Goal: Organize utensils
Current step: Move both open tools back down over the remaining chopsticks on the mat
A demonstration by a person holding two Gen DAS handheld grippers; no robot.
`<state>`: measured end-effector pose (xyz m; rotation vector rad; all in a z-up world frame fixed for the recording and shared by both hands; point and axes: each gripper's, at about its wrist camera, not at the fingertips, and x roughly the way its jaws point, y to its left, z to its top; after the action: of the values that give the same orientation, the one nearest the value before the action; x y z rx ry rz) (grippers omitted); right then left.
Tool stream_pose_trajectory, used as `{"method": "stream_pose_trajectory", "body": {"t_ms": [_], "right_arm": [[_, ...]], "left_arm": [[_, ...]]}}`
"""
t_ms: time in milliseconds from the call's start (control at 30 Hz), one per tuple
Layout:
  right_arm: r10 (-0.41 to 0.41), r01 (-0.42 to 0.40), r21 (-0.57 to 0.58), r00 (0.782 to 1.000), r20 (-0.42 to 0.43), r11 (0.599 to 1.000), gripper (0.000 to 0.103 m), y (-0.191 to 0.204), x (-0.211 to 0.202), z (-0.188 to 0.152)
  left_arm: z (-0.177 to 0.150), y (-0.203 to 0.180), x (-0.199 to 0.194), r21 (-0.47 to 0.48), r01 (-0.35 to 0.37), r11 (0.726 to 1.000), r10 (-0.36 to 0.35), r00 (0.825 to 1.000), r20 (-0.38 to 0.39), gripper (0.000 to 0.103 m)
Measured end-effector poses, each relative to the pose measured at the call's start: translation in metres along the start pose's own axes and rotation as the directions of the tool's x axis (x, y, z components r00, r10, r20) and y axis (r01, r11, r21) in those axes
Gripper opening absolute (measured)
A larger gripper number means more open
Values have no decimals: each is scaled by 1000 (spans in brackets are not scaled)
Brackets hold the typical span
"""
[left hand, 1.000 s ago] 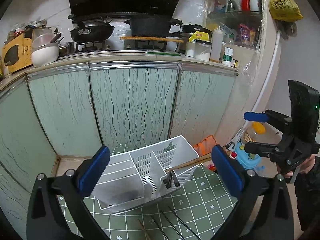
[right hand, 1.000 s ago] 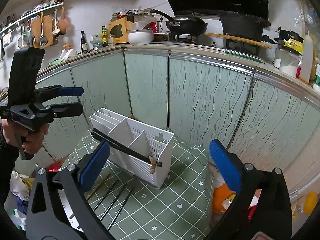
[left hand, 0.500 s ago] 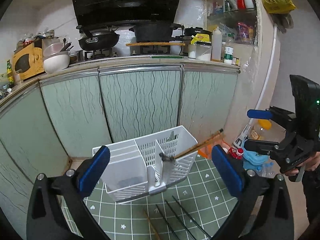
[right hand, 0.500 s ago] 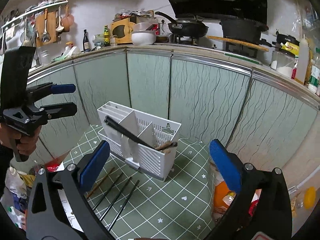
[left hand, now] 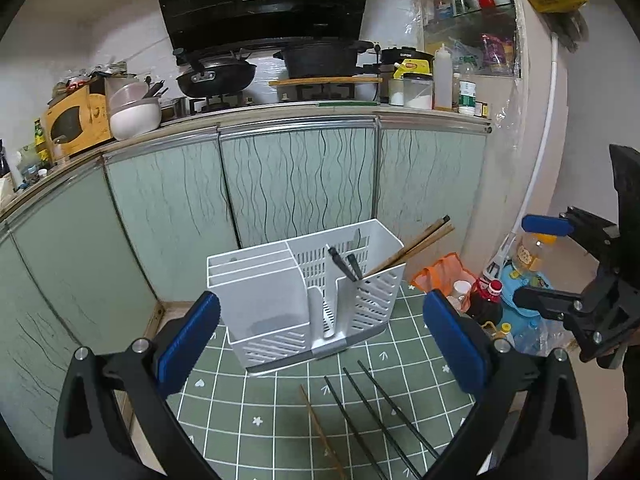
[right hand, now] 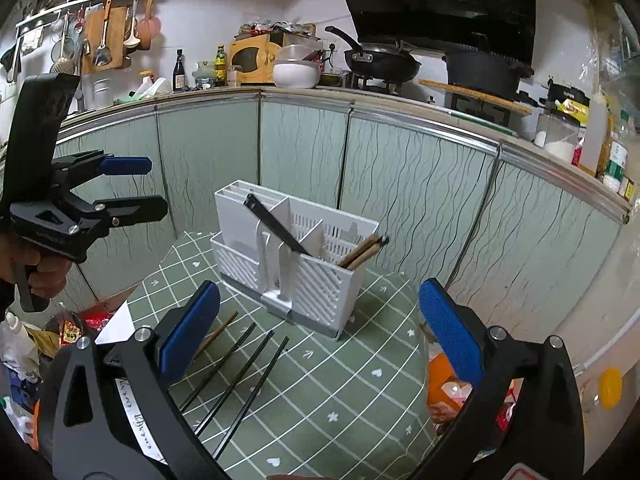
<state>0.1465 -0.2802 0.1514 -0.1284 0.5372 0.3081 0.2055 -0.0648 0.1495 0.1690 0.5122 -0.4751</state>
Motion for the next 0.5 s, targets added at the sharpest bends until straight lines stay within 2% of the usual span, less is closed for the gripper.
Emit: {"method": "stream_pose_trajectory", "body": {"t_ms": [233,500], "right_arm": [[-17,17,5,999,-27,1000,96,12,-1,-22],[-52,53,26,997,-50,998,96,24,2,-51]], "left_arm": [[-15,3,-12,-37,-29,999,29,1000,10,99],[-51,4,-13,-53,-85,995,85,996,-14,99]]}}
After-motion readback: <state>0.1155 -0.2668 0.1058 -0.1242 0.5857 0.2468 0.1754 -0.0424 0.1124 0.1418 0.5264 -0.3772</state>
